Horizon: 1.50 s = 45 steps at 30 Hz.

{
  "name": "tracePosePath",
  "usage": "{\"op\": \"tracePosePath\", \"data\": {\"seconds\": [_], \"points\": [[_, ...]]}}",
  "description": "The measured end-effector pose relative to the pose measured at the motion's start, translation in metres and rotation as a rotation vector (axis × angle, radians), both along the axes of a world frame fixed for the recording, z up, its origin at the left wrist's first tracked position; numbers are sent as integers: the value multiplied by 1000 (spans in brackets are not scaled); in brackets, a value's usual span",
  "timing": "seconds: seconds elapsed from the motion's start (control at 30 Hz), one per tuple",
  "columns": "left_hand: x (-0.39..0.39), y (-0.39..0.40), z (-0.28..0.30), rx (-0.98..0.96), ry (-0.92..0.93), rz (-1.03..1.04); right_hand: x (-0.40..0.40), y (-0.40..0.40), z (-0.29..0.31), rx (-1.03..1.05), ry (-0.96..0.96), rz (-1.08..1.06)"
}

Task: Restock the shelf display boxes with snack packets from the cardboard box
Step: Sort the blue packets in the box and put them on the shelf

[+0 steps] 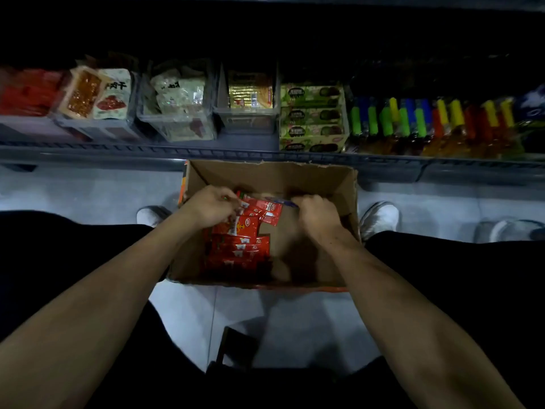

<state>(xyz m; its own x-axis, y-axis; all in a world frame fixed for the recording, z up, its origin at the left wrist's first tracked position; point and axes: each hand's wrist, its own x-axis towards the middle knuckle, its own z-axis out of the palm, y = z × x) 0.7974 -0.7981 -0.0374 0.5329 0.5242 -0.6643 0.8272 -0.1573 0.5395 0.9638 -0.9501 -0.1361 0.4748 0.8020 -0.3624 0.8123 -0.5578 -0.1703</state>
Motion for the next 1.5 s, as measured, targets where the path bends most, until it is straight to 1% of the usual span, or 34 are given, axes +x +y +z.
{"op": "tracePosePath", "data": {"seconds": [0.03,0.13,0.2,0.27,0.33,0.4,0.43,0.47,0.5,0.53,0.57,0.6,0.63,0.67,0.7,0.77,0.83,0.9,0.97,1.0,1.03,1.1,1.13,1.2,1.27,1.33,1.43,1.5], "points": [[0,-3,3,-39,-24,70,-3,-2,11,76,2,14],[1,-15,18,-272,-103,293,-17,-15,50,458,15,123],[2,-27,31,-369,-165,336,-23,-26,71,649,-13,188],[3,-40,45,-385,-263,358,-24,-35,85,732,-31,215],[5,-47,55,-353,-402,409,-19,-42,101,828,-45,134],[10,-48,65,-263,-529,418,-14,-49,122,884,-5,-92],[13,-48,72,-192,-572,399,-11,-51,136,896,85,-249],[15,-47,79,-116,-607,367,-9,-51,153,888,238,-418],[18,-47,88,-55,-648,332,-6,-50,169,873,446,-546],[22,-48,96,-7,-701,298,-3,-48,185,894,667,-610],[26,-48,105,41,-753,262,0,-46,200,953,831,-631],[31,-48,112,85,-797,230,4,-44,214,1026,938,-635],[38,-47,120,107,-836,213,7,-42,228,1098,1000,-634],[45,-46,127,96,-878,212,10,-39,241,1152,1021,-641],[54,-45,135,86,-909,209,14,-36,252,1188,1014,-647],[71,-42,151,108,-965,168,22,-28,271,1216,918,-626],[90,-37,171,206,-1032,59,35,-18,290,1270,821,-589],[109,-25,194,420,-1062,-86,55,-11,313,1351,757,-606],[131,-7,218,705,-1058,-228,77,-8,337,1414,621,-615],[143,1,230,845,-1018,-304,89,-7,349,1416,510,-609],[155,10,240,974,-938,-375,100,-5,360,1408,401,-595],[176,19,258,1170,-694,-504,117,0,382,1390,214,-531],[184,22,262,1223,-566,-565,124,4,392,1383,136,-482],[194,23,262,1250,-390,-652,135,15,411,1345,-5,-388],[197,22,256,1212,-330,-671,146,29,421,1293,-130,-313],[196,20,252,1215,-312,-677,153,45,423,1227,-214,-252],[196,20,258,1232,-314,-683,160,63,418,1132,-245,-223],[196,21,260,1201,-320,-673,168,69,411,1042,-218,-280]]}}
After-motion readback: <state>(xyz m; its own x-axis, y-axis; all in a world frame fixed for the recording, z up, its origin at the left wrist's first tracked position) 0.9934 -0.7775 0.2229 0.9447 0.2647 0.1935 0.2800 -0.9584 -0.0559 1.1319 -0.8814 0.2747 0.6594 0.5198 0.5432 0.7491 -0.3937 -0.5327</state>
